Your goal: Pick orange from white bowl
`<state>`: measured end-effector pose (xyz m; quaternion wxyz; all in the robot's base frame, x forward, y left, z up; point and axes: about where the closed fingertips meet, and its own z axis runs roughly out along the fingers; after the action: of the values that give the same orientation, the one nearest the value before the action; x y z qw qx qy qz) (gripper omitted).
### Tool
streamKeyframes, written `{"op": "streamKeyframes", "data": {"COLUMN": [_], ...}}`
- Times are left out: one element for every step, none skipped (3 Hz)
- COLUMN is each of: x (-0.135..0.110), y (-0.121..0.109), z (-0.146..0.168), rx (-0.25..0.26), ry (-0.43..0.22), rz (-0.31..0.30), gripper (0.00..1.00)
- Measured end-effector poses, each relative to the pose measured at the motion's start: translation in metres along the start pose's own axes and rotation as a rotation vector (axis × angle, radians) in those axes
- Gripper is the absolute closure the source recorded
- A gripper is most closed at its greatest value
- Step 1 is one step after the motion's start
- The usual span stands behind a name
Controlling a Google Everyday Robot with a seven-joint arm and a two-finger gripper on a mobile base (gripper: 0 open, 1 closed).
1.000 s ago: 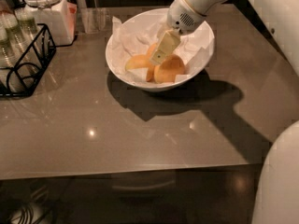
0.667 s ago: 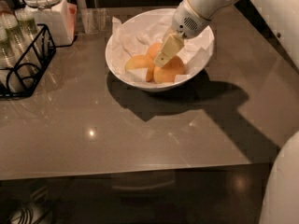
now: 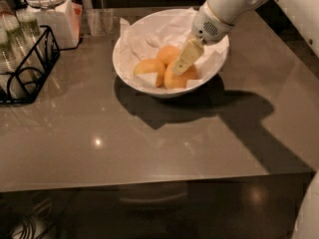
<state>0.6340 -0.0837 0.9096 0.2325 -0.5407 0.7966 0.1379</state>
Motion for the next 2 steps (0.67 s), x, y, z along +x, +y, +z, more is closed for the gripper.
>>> {"op": "streamKeyframes", "data": {"x": [0.009,0.017], "y": [0.0,0.001], "z": [0.008,0.019], "rx": [-0.016,-0.044], "ry": [0.019,0.032], "rz": [0.026,0.051], "gripper": [0.31,0.31]}}
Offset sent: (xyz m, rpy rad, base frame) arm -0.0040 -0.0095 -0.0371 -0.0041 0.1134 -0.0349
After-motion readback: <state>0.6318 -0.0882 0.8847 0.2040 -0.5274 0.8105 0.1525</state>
